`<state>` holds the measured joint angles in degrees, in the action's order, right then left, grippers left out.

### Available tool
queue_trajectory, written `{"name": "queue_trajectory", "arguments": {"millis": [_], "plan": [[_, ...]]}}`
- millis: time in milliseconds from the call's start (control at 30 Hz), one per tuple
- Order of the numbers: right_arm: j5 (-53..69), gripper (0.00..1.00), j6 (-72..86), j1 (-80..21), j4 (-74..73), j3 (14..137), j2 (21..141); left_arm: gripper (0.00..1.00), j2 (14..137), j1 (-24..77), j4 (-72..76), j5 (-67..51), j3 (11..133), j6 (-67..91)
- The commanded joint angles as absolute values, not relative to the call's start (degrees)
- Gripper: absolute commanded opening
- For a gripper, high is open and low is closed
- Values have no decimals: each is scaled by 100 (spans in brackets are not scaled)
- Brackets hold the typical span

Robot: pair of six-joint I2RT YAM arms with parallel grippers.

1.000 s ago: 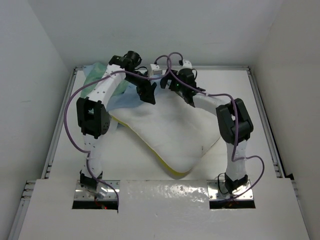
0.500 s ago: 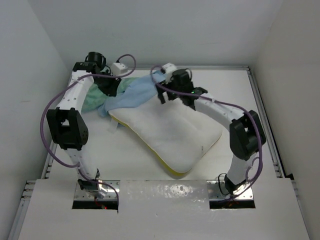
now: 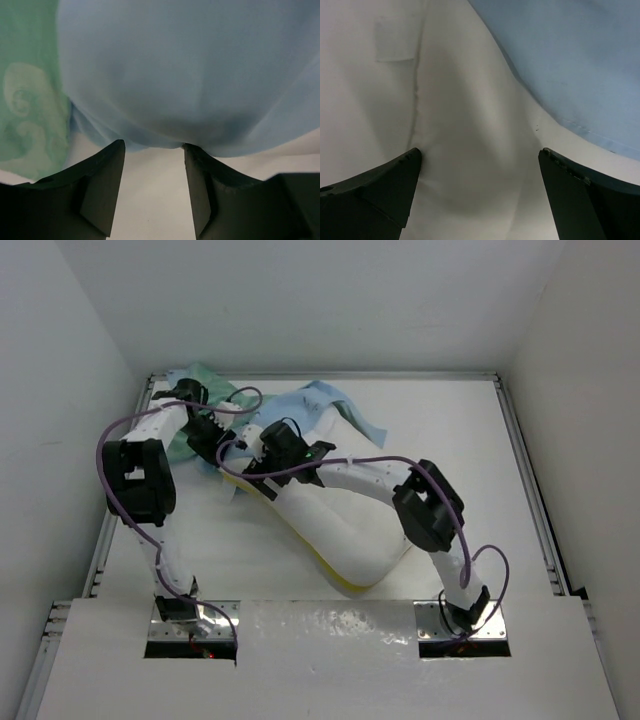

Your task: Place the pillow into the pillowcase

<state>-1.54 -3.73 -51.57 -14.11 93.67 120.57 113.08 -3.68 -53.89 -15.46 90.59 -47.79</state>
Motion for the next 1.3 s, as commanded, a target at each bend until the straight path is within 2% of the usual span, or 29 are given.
{"name": "queue_trajectory", "arguments": {"millis": [0, 67, 167, 200, 233, 433, 567, 633, 667, 700, 733, 833, 1000, 1100, 1267], "plan": [[-448, 99, -501, -5185, -1951, 9764, 12400, 50, 11434, -334, -5308, -1748, 8833, -5089], [-466, 96, -370, -5186, -2047, 9826, 12629, 51, 11487, -343, -5439, -2099, 8772, -5132], [-527, 41, -308, -5168, -2223, 9922, 12753, 53, 11584, -334, -5580, -2452, 8763, -5080], [-545, 15, -308, -5151, -2224, 9923, 12718, 53, 11575, -334, -5607, -2470, 8754, -5063], [-580, 0, -264, -5098, -2189, 9775, 12657, 53, 11549, -351, -5634, -2496, 8745, -5071], [420, 0, 202, -4746, -1127, 8887, 11919, 56, 11057, -404, -6143, -2567, 8536, -5922], [545, 0, 167, -4746, -1168, 8947, 11944, 55, 10951, -396, -5451, -2251, 8025, -5872], [562, 0, 176, -4737, -1265, 9035, 11979, 42, 11082, -378, -4681, -2049, 7893, -5382], [562, 0, 176, -4729, -1292, 9035, 11962, 15, 11127, -378, -4476, -1978, 7919, -5179], [545, 0, 211, -4720, -1327, 9026, 11936, 4, 11153, -369, -4160, -1969, 8058, -4785], [545, 0, 272, -4694, -1345, 9009, 11918, 0, 11136, -387, -4079, -1986, 8138, -4642], [720, 0, 719, -4457, -1249, 8860, 11787, 0, 10803, -448, -3999, -2337, 8262, -4491], [1036, 0, 1265, -3982, -687, 8385, 11488, 0, 10021, -518, -3954, -2232, 8209, -4631], [1160, 0, 1161, -3955, -554, 8244, 11356, 0, 9897, -527, -4455, -2399, 8489, -4773], [1168, 0, 1204, -3762, -414, 8121, 11268, 0, 9826, -519, -5747, -3163, 9622, -5010]]}}
